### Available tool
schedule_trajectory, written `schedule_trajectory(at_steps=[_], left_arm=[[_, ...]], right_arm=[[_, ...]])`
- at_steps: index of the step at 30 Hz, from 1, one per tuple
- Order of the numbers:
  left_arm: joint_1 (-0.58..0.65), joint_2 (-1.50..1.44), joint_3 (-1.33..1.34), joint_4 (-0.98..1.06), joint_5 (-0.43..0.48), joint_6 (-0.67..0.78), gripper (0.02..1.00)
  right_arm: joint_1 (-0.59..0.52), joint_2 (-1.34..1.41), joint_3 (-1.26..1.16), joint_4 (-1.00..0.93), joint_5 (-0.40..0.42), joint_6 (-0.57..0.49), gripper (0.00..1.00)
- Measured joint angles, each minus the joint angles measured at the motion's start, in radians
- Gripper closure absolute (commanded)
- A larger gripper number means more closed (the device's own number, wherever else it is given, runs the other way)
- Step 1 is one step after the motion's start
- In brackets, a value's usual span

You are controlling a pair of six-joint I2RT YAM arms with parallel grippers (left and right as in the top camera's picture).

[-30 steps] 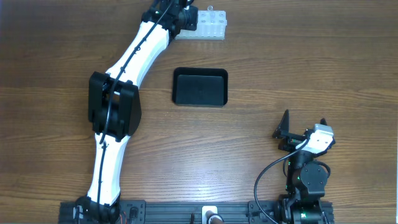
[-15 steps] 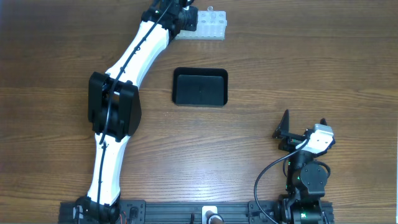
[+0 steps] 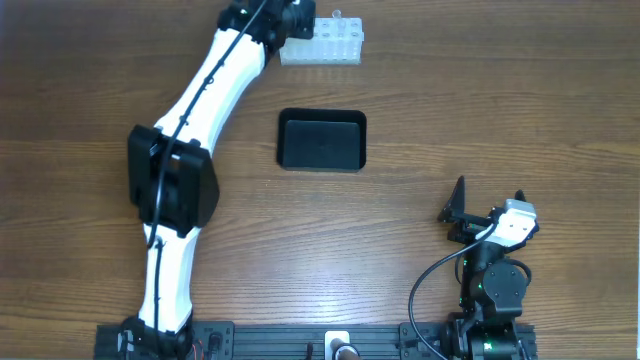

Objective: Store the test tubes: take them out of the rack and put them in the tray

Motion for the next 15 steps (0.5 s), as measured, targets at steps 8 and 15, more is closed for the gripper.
schedule_trajectory(at_steps=[8,15], left_arm=[[0.0,-0.116,0.0,-0.049,-0.003,0.0,0.956],[0.0,-0.203,0.0,-0.298,0.027,-0.024,0.961]], right_arm=[[0.0,0.0,0.0,0.0,0.0,0.0,0.009],[0.0,0.0,0.0,0.0,0.0,0.0,0.007]])
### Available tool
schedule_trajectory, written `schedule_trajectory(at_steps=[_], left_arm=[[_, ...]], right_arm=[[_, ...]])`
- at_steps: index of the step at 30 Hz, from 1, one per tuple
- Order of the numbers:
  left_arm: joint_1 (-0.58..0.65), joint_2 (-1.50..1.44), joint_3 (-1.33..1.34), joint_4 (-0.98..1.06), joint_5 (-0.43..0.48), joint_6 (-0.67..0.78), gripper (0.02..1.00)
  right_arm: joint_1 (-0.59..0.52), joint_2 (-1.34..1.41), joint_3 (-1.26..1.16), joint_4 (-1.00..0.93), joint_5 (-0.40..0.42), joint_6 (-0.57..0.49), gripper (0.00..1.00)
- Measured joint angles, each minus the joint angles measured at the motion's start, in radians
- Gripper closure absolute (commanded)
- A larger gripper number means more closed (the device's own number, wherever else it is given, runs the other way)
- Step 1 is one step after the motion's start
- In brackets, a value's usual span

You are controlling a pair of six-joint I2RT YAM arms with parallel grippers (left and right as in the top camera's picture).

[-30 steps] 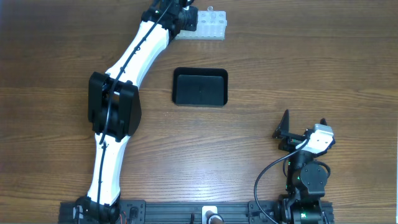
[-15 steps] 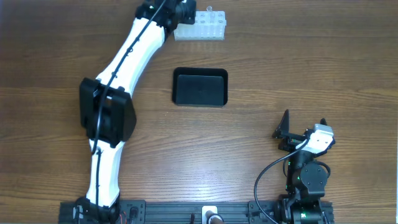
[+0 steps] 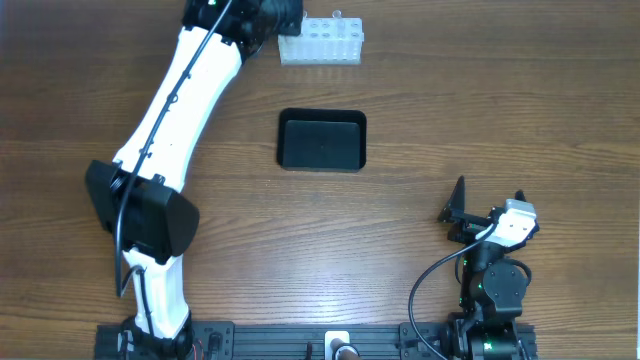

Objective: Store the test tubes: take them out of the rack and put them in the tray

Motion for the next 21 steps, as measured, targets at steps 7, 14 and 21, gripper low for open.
schedule_trajectory(at_steps=[7,14,21], left_arm=[[-0.006,-0.032,0.0,-0.296,0.102,-0.064,0.967],[-0.041,-0.032,0.0,-0.466,0.161,-0.097,0.943],[-0.056,-0.027,0.0,-0.539,0.19,-0.12,0.941]], right_arm=[[0.0,0.0,0.0,0.0,0.0,0.0,0.007],[0.0,0.0,0.0,0.0,0.0,0.0,0.009],[0.0,0.0,0.0,0.0,0.0,0.0,0.009]])
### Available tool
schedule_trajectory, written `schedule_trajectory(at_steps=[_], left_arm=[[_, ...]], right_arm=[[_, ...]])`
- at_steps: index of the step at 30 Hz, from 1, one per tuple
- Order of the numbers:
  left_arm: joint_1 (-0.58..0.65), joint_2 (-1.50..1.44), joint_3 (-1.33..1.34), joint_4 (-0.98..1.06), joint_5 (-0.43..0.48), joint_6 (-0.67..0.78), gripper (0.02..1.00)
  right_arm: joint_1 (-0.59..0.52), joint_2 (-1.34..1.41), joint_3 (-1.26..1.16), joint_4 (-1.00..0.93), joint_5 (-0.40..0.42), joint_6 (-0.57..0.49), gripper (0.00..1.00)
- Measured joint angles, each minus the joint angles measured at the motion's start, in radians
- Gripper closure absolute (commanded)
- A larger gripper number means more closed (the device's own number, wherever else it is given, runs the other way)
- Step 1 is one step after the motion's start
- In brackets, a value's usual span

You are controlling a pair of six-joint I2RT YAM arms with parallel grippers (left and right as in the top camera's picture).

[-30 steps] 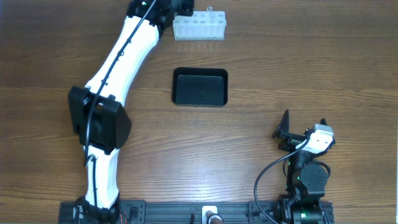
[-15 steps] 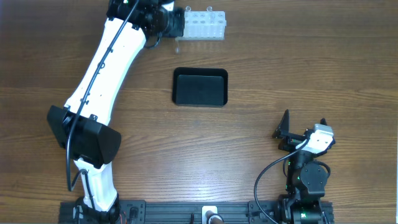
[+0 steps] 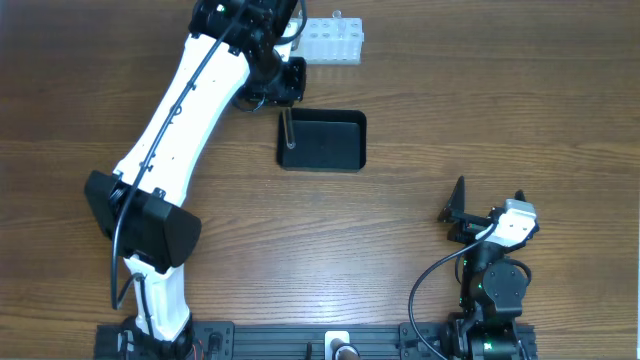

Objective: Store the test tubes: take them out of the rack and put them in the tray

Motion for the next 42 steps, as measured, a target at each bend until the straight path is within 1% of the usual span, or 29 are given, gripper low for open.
schedule_trajectory(at_steps=[17,34,38,40,41,42], left_arm=[[0.0,0.195,0.0,0.078,-0.006,-0.003,0.932],[0.0,0.331,0.0,0.097,-0.006,-0.003,0.925],[0.001,0.347,0.0,0.124,-0.006,-0.003,0.895],[0.002,0.353,0.0,0.14,-0.006,-0.003,0.864],[0.002,0.354,0.0,0.145,-0.006,-0.003,0.816],[0.003,0.354,0.0,0.148,-0.006,-0.003,0.801]], right_arm=[[0.0,0.0,0.0,0.0,0.0,0.001,0.007],[0.0,0.0,0.0,0.0,0.0,0.0,0.009],[0.0,0.0,0.0,0.0,0.0,0.0,0.009],[0.0,0.0,0.0,0.0,0.0,0.0,0.007],[0.0,0.0,0.0,0.0,0.0,0.001,0.009],[0.0,0.0,0.0,0.0,0.0,0.0,0.009]])
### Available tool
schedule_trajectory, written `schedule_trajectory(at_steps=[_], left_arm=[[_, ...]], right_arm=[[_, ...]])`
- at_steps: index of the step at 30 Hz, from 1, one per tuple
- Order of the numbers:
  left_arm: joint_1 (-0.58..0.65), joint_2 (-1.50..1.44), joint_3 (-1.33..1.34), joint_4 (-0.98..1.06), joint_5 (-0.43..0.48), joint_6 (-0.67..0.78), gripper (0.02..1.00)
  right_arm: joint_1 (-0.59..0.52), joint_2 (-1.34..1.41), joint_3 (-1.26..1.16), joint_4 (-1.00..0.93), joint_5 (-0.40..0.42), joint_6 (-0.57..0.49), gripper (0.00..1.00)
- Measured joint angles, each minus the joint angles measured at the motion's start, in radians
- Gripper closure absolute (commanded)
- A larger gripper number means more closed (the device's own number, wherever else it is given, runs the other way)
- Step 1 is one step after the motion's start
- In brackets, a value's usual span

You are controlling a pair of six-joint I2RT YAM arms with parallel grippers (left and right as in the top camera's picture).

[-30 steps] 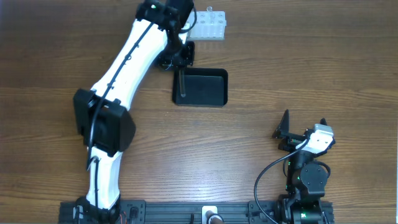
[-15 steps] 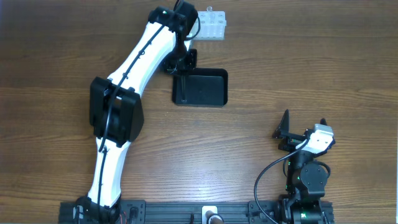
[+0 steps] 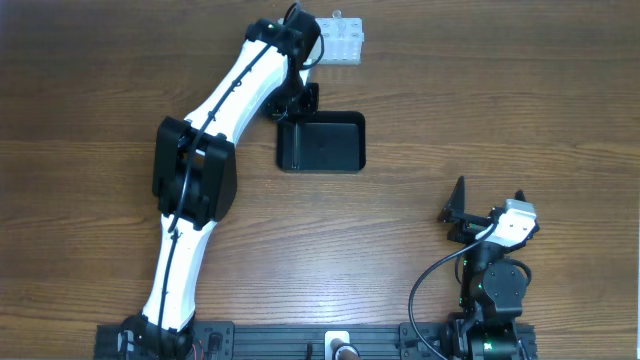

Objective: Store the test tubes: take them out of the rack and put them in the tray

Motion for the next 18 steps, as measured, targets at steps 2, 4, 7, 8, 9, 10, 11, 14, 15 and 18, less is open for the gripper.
schedule_trajectory(at_steps=[2,4,7,8,9,10,11,14,15,18], left_arm=[[0.002,0.0,0.0,0.009,0.0,-0.004,0.761],[0.007,0.0,0.0,0.014,0.0,-0.004,0.728],[0.016,0.0,0.0,0.014,0.0,-0.004,0.726],[0.019,0.0,0.0,0.014,-0.001,-0.004,0.728],[0.022,0.0,0.0,0.014,-0.001,-0.004,0.73],[0.023,0.0,0.0,0.014,0.0,-0.004,0.73],[0.024,0.0,0.0,0.013,0.0,-0.004,0.733],[0.024,0.002,0.021,-0.027,0.0,-0.004,0.735],[0.024,0.005,0.039,-0.044,0.0,-0.003,0.735],[0.021,0.006,0.129,-0.071,0.0,-0.004,0.676]], right_arm=[[0.0,0.0,0.0,0.0,0.0,0.0,0.009],[0.0,0.0,0.0,0.0,0.0,0.0,0.009],[0.0,0.0,0.0,0.0,0.0,0.0,0.009],[0.0,0.0,0.0,0.0,0.0,0.0,0.007],[0.0,0.0,0.0,0.0,0.0,0.0,0.009],[0.0,0.0,0.0,0.0,0.0,0.0,0.007],[0.0,0.0,0.0,0.0,0.0,0.0,0.007],[0.0,0.0,0.0,0.0,0.0,0.0,0.007],[0.0,0.0,0.0,0.0,0.0,0.0,0.009],[0.0,0.0,0.0,0.0,0.0,0.0,0.009]])
